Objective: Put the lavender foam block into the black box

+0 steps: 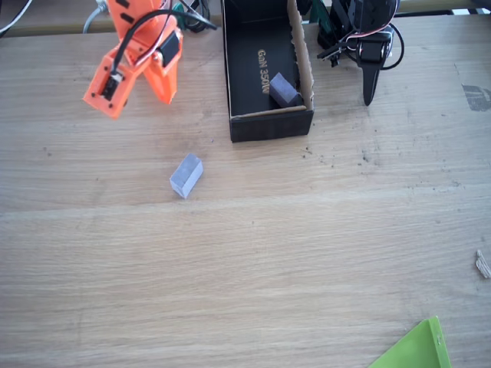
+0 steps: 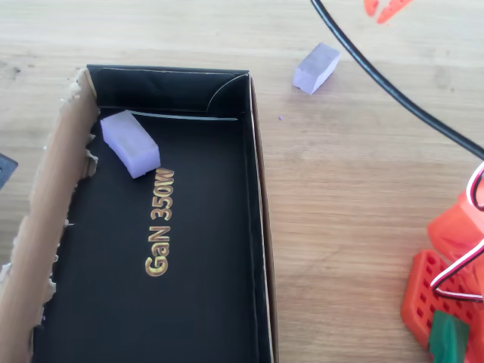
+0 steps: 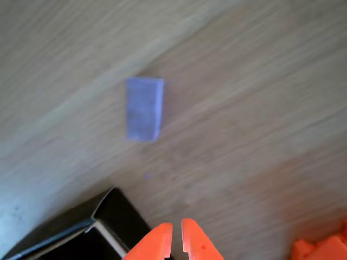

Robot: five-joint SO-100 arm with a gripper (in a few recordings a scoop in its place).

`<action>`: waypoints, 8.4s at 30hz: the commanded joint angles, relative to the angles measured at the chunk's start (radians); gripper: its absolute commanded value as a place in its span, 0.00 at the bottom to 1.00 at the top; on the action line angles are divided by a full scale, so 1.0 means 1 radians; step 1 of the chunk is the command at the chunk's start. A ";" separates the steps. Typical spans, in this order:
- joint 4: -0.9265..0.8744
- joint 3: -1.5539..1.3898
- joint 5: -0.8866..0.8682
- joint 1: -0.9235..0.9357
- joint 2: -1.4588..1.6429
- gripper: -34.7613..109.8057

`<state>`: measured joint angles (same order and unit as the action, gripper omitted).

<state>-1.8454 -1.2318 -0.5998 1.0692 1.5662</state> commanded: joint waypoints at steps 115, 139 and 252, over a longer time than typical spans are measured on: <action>0.261 0.152 0.150 0.118 -0.500 0.56; 0.356 0.152 0.163 0.130 -0.578 0.45; 0.982 -1.485 0.342 0.322 1.150 0.24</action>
<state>-0.8882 -2.6108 -0.2362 1.4128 2.5725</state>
